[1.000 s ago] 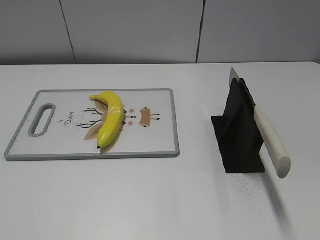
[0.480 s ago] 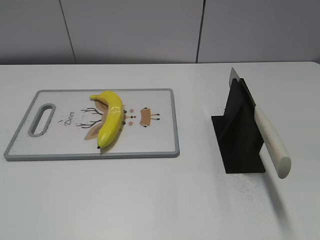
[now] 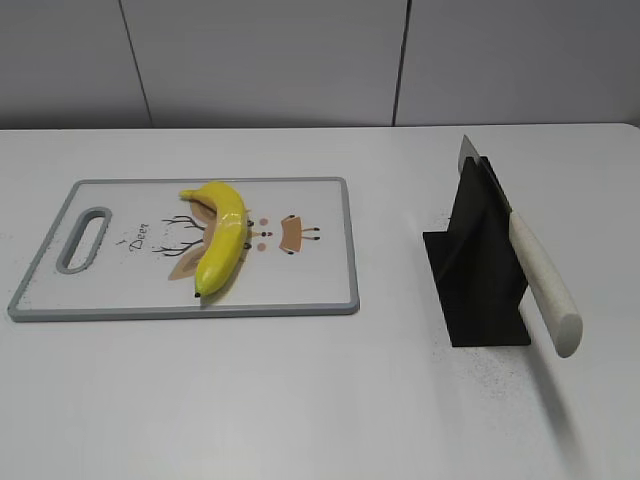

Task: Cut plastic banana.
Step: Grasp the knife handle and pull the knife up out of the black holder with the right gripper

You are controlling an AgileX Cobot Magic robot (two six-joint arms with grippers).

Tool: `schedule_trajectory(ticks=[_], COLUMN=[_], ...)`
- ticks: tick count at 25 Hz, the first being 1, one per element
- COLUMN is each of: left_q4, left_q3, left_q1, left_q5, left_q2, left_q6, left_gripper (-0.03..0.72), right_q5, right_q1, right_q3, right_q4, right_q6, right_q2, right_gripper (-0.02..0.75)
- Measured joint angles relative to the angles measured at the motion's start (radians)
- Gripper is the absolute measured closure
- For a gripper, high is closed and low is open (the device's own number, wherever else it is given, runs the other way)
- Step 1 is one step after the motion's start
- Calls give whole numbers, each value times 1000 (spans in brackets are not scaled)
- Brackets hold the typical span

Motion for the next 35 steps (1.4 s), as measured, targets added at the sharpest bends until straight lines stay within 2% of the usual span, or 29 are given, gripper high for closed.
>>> schedule_trajectory(ticks=[5, 15, 19, 26, 30, 35], left_q4=[0, 0, 0, 0, 0, -1], left_q3=[0, -9, 0, 0, 0, 0], left_q1=[0, 0, 1, 1, 1, 1], left_q5=[0, -19, -3, 0, 0, 0], left_q2=[0, 0, 0, 0, 0, 0], left_q6=[0, 0, 0, 0, 0, 0], left_gripper=[99, 99, 99, 99, 99, 99], right_q5=[0, 162, 164, 167, 166, 128], right_q1=[0, 0, 0, -1, 70, 224], right_q3=[-88, -481, -569, -583, -583, -583], right_q4=[0, 16, 93, 247, 265, 132], right_q6=[0, 0, 0, -10, -5, 132], right_q2=[66, 648, 825, 1115, 1255, 1384], right_gripper=[199, 223, 225, 226, 230, 241])
